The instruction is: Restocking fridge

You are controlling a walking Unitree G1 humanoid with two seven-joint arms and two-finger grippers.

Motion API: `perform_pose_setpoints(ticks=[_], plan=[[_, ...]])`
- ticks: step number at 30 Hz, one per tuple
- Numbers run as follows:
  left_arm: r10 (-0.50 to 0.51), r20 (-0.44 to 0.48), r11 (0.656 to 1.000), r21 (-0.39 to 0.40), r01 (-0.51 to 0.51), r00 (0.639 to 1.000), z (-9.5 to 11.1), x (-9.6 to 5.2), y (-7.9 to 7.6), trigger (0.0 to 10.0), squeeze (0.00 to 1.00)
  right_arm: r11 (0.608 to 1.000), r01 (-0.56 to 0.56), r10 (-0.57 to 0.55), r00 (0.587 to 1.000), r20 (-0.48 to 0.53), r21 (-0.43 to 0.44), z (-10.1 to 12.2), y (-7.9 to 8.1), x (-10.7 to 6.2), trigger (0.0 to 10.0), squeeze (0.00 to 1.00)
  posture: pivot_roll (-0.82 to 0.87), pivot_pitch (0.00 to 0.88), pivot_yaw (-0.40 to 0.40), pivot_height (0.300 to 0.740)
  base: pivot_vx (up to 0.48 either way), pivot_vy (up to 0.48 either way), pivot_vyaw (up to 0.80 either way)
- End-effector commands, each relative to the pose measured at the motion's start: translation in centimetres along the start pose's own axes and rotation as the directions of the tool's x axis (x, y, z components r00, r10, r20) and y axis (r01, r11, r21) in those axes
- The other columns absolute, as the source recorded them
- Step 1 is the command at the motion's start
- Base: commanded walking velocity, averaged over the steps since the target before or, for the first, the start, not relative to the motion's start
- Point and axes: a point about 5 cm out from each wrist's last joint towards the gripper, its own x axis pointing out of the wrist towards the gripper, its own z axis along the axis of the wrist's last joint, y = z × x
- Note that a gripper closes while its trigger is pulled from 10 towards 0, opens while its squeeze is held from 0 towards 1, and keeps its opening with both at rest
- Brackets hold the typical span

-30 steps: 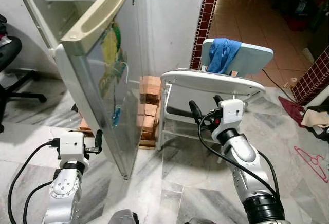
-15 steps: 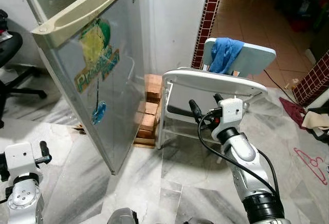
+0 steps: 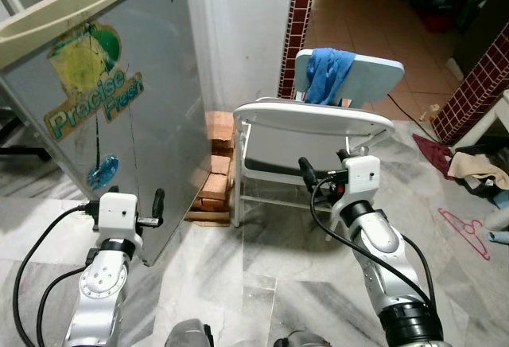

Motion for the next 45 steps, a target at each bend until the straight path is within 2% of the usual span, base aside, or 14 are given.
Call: perform_pose_setpoints(ticks=[1,6,15,22,27,31,38,45], plan=[[0.012,-0.009,1.0,0.008,-0.012,1.0,0.0,0.0,0.6,10.0,0.0,1.0,0.005,-0.005,0.999,0.031,-0.001,0.6,0.2,0.2,10.0,0.0,-0.01,0.05,0.012,0.74,0.0,0.476,0.0],[0.002,0.007,1.0,-0.005,-0.002,1.0,0.8,0.5,0.7,10.0,0.0,1.0,0.025,-0.026,0.998,0.056,0.013,1.0,0.0,0.1,10.0,0.0,-0.02,0.05,0.02,0.74,0.0,0.476,0.0],[-0.011,0.03,1.0,-0.025,0.012,0.999,1.5,0.9,0.1,10.0,0.0,0.998,0.058,-0.059,0.998,0.034,0.029,0.4,-0.2,-0.5,10.0,0.0,-0.03,0.04,0.021,0.74,0.0,0.479,-0.09],[-0.016,-0.037,0.998,-0.069,0.014,0.999,-0.3,0.2,-0.5,10.0,0.0,0.995,0.089,-0.089,0.996,-0.005,0.044,-1.0,-0.3,-1.6,10.0,0.0,-0.06,0.006,0.006,0.74,0.0,0.48,-0.69],[-0.046,-0.028,0.997,-0.065,0.044,0.999,-0.2,1.0,-1.5,10.0,0.0,0.993,0.105,-0.104,0.994,-0.026,0.055,-1.7,-0.4,-1.9,10.0,0.0,-0.06,0.0,0.009,0.74,0.0,0.48,0.0],[-0.044,0.007,0.997,-0.056,0.044,0.999,0.8,1.9,-1.3,10.0,0.0,0.99,0.123,-0.123,0.992,0.0,0.062,-0.8,-0.6,-1.5,10.0,0.0,-0.05,0.0,0.009,0.74,0.0,0.48,0.0],[-0.034,0.02,0.998,-0.053,0.035,0.999,1.2,2.3,-0.9,10.0,0.0,0.991,0.118,-0.12,0.992,0.029,0.058,0.1,-0.9,-0.8,10.0,0.0,-0.04,0.0,0.001,0.74,0.0,0.48,0.0],[0.006,0.02,0.999,-0.048,-0.005,1.0,1.1,2.3,0.2,10.0,0.0,0.989,0.135,-0.139,0.987,0.086,0.053,2.0,-1.4,-0.4,10.0,0.0,-0.06,0.0,-0.001,0.74,0.0,0.48,0.0]])
